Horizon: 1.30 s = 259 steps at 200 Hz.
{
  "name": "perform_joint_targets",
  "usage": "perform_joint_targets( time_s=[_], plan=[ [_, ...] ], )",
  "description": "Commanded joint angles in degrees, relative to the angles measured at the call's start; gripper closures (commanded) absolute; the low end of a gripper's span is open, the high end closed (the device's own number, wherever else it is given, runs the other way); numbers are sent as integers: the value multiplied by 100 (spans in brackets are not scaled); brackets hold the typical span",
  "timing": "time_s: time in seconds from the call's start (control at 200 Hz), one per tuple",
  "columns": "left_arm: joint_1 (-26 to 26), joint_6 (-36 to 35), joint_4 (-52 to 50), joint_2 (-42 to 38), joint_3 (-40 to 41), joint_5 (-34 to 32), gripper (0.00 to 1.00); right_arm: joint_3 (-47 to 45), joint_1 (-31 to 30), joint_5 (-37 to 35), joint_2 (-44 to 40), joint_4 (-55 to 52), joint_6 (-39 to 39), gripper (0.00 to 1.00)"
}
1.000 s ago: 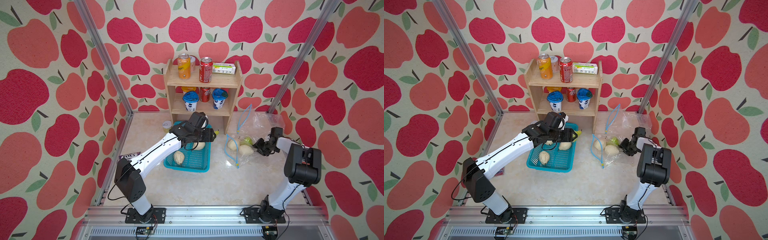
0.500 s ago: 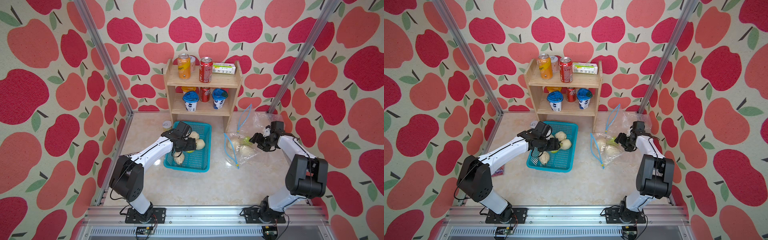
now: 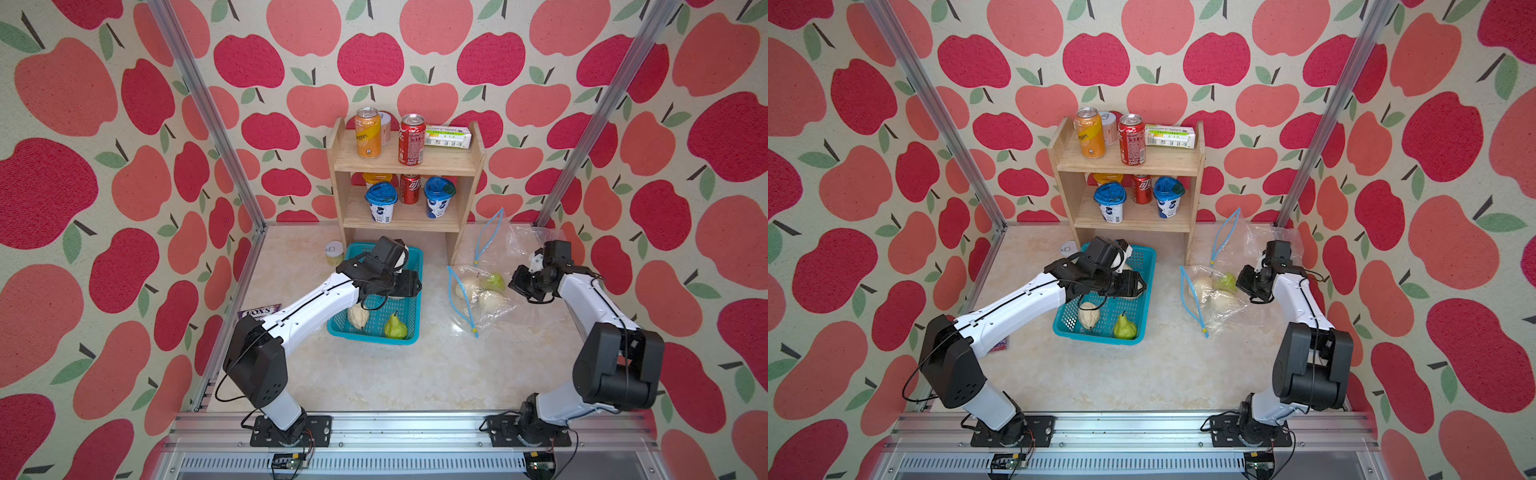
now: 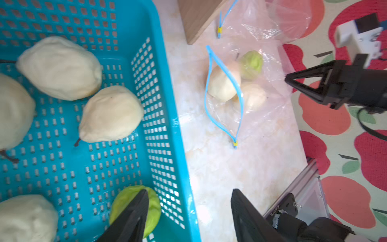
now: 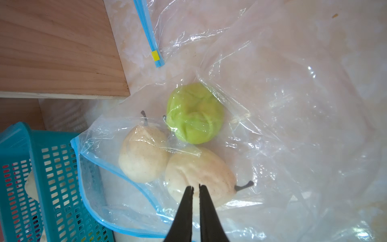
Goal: Open the zip-top bag and take out the pear
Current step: Place the pear in the basket, then pick up the pear from the zipper food storage bag.
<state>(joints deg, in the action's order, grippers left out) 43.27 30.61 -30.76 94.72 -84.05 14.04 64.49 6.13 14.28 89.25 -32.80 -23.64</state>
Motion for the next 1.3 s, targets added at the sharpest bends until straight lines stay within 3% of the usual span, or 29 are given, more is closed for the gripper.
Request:
perform_joint_targets(
  time_s=[0.0, 0.255, 0.63, 1.191, 1.291],
  plan=[
    [319, 387, -64, 465, -437, 135, 37, -70, 89, 274, 393, 145, 28, 92],
    [773, 982, 392, 1442, -948, 99, 46, -110, 125, 633, 1016, 390, 87, 100],
    [803, 1504, 1502, 2233, -854, 200, 64, -189, 351, 926, 1389, 553, 63, 100],
    [810, 1922, 2114, 3304, -1492, 1, 64, -433, 519, 1077, 1242, 697, 23, 100],
    [802, 1896, 2441, 3370, -1457, 19, 55, -455, 530, 1103, 1270, 713, 9, 100]
  ],
)
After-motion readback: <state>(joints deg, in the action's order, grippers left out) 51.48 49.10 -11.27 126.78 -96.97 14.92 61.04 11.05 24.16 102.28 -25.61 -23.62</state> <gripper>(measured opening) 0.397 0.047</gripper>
